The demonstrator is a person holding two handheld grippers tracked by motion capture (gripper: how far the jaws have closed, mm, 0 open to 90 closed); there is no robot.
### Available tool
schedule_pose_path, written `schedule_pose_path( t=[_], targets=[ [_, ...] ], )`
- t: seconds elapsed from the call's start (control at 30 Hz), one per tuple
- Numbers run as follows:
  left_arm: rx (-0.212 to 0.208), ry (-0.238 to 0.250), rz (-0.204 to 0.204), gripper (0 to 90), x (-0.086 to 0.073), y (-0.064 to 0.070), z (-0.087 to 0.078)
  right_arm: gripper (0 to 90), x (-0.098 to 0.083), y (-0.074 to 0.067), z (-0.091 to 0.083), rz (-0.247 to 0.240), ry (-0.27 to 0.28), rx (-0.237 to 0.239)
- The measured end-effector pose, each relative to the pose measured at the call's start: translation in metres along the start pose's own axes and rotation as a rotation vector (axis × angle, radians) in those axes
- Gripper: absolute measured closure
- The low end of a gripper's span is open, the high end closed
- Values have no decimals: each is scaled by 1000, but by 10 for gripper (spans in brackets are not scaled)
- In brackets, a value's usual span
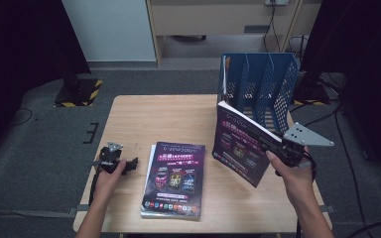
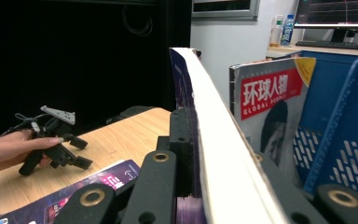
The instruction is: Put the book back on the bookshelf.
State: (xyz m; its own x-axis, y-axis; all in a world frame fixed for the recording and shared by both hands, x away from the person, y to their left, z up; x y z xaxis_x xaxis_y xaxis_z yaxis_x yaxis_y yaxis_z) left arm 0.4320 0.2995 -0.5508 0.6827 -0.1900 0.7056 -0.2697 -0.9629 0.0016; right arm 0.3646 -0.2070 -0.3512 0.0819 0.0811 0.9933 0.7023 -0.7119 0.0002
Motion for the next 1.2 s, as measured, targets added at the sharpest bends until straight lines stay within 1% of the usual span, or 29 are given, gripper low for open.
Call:
schedule_pose_path(
  t=[0.27, 0.43, 0.47, 0.67, 0.83, 0.9, 0.97, 1.1, 1.2],
  targets=[
    [-1, 0, 1, 37, 0, 0, 0, 827, 6, 4, -19, -4, 10, -11],
    [-1, 0, 1, 37, 0, 1, 0, 827, 16, 6, -31, 25, 44, -3],
    [-1, 0, 2, 37, 0, 1, 0, 827, 18, 7, -32, 25, 47, -1],
    [-1, 1, 3, 37, 0, 1, 0, 827, 34, 7, -37, 27, 73, 7],
    [-1, 1, 3, 37, 0, 1, 0, 826, 49, 10, -37, 21, 83, -2],
    [-2, 1, 4, 36, 0, 1, 0, 827, 55, 11, -36, 25, 81, -15],
    [-2, 1, 4, 36, -1, 2, 0, 827, 62, 14, -34, 29, 68, -41],
    [-4, 0, 6, 34, -1, 2, 0, 827, 72, 18, -28, 9, 40, -74],
    [-4, 0, 6, 34, -1, 2, 0, 827, 77, 22, -26, 18, 37, -95]
  ],
)
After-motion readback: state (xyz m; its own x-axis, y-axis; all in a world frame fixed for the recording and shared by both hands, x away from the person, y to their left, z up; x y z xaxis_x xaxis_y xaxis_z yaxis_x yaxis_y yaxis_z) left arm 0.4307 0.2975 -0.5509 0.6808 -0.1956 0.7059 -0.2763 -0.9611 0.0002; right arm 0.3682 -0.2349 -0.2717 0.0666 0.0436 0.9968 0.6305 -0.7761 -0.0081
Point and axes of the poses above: each handheld gripper's, and its own axes: z roughly forward along the jaws, x roughly out of its top, y roughly to its right, the point moved 2 cm from there along z, roughly forward along the jaws, and after that the axes turned 1 degree about -z, right-handed, at the moved point
